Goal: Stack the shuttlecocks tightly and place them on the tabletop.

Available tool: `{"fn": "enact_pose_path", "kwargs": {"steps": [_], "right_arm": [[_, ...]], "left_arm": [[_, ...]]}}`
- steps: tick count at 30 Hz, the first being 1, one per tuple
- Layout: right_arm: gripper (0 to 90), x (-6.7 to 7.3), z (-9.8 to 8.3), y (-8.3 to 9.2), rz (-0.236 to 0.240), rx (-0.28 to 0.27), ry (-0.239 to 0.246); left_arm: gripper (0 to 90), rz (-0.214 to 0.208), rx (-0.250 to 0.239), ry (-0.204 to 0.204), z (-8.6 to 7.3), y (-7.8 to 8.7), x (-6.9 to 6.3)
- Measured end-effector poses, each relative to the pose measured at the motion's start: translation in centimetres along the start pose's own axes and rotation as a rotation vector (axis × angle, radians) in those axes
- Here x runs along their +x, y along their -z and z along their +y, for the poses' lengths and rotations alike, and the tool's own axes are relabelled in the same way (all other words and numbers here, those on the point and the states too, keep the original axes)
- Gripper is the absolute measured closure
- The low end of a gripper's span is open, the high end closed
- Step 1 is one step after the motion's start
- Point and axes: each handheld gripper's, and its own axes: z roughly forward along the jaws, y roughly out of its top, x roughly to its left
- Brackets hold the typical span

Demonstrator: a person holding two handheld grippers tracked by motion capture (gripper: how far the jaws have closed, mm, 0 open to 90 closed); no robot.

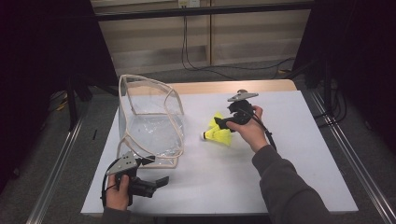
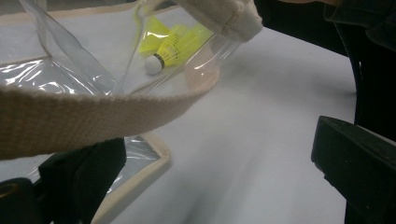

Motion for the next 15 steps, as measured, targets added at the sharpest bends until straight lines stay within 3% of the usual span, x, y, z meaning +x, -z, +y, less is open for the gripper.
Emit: {"fn": "enact_pose_path", "kwargs": {"steps": [15], "right_arm": [[13.1,-0.2,0.4,-2.1,-0.027,0.030,-0.013]], "left_arm": [[3.3,-0.004,0.001,0.004,-0.1,0.1,0.1]]}}
